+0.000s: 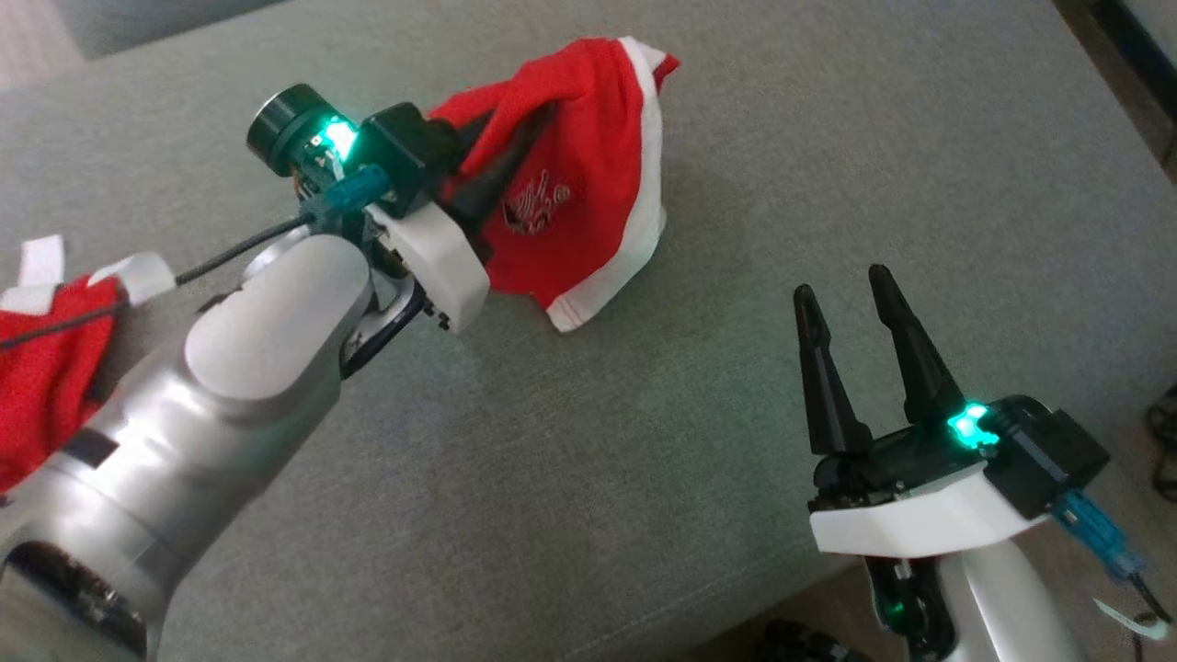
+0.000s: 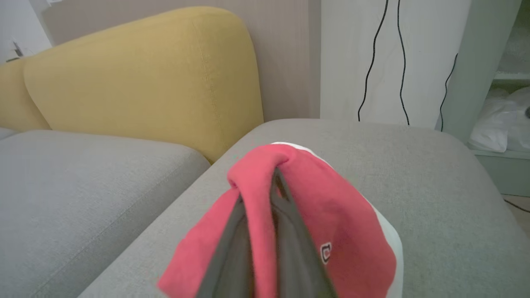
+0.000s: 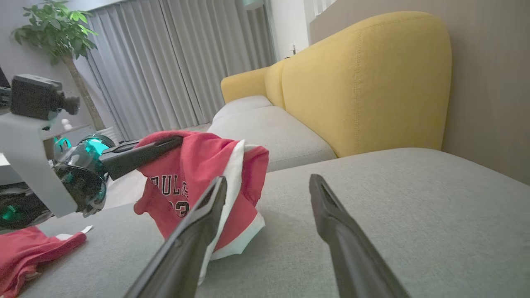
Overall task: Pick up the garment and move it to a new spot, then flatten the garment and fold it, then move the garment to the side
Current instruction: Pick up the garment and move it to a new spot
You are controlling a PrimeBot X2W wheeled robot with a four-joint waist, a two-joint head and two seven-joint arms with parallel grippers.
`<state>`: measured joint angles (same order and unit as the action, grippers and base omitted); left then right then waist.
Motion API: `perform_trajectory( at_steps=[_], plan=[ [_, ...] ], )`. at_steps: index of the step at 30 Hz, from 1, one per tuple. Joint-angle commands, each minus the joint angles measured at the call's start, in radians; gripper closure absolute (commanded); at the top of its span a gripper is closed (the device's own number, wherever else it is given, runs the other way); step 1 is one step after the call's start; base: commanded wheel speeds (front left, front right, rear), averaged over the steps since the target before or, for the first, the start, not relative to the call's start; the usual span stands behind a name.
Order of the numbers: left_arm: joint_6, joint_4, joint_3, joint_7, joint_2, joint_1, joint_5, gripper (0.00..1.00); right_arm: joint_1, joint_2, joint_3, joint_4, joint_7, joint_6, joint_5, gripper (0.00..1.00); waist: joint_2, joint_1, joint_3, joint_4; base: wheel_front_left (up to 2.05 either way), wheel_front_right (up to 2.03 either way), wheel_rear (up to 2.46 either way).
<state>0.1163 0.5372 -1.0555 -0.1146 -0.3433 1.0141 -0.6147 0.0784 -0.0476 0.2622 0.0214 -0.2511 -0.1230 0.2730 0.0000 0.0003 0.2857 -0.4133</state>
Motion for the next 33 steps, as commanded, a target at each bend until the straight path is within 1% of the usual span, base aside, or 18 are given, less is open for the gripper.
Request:
perform_trajectory(
  at_steps=[1,5,8,9,12,13,18,24,27,30,33],
  plan=[
    [0.007,0.009,0.021,-0.010,-0.013,0.067,0.006,0.00,0.030,-0.003,0.025,0.039,-0.011,-0.008,0.008,0.00,0.0000,-0.0003,0.022,-0.018,0.00,0.00,0.00],
    [0.011,0.072,0.007,-0.072,0.014,0.082,0.005,0.00,0.031,-0.003,0.022,0.038,-0.011,-0.008,0.002,0.00,0.0000,-0.0003,0.018,0.012,0.00,0.00,0.00],
    [0.012,0.097,0.008,-0.108,0.027,0.081,0.001,0.00,0.031,-0.003,0.018,0.031,-0.011,-0.008,-0.012,0.00,0.0000,-0.0003,0.002,0.051,0.00,0.00,0.00],
    [0.004,0.098,0.034,-0.128,0.026,0.071,-0.011,0.00,0.031,-0.003,0.015,0.024,-0.011,-0.008,-0.022,0.00,0.0000,-0.0003,-0.016,0.077,0.00,0.00,0.00],
    [-0.030,0.056,0.089,-0.143,0.019,0.041,-0.023,0.00,0.028,-0.003,-0.004,0.017,-0.011,-0.008,-0.037,0.00,0.0000,-0.0003,-0.045,0.137,0.00,0.00,0.00],
    [-0.030,0.056,0.089,-0.143,0.019,0.041,-0.023,0.00,0.028,-0.003,-0.004,0.017,-0.011,-0.008,-0.037,0.00,0.0000,-0.0003,-0.045,0.137,0.00,0.00,0.00],
    [-0.106,-0.057,0.161,-0.147,-0.015,-0.059,0.014,0.00,0.014,-0.003,-0.039,-0.001,-0.011,-0.008,-0.072,0.00,0.0000,-0.0003,-0.104,0.257,0.00,0.00,0.00],
    [-0.201,-0.183,0.240,-0.147,-0.047,-0.251,0.061,0.00,-0.015,-0.003,-0.122,-0.019,-0.011,-0.008,-0.096,0.00,0.0000,-0.0003,-0.164,0.393,0.00,0.00,0.00],
    [-0.263,-0.255,0.306,-0.147,-0.051,-0.371,0.078,0.00,-0.030,-0.003,-0.158,-0.026,-0.011,-0.008,-0.110,0.00,0.0000,-0.0003,-0.187,0.444,0.00,0.00,0.00],
    [-0.303,-0.308,0.346,-0.147,-0.054,-0.495,0.114,0.00,-0.049,-0.003,-0.180,-0.031,-0.011,-0.008,-0.128,0.00,0.0000,-0.0003,-0.209,0.483,0.00,0.00,0.00],
    [-0.335,-0.347,0.383,-0.147,-0.051,-0.602,0.155,0.00,-0.066,-0.003,-0.190,-0.034,-0.011,-0.008,-0.135,0.00,0.0000,-0.0003,-0.225,0.504,0.00,0.00,0.00]
  ],
)
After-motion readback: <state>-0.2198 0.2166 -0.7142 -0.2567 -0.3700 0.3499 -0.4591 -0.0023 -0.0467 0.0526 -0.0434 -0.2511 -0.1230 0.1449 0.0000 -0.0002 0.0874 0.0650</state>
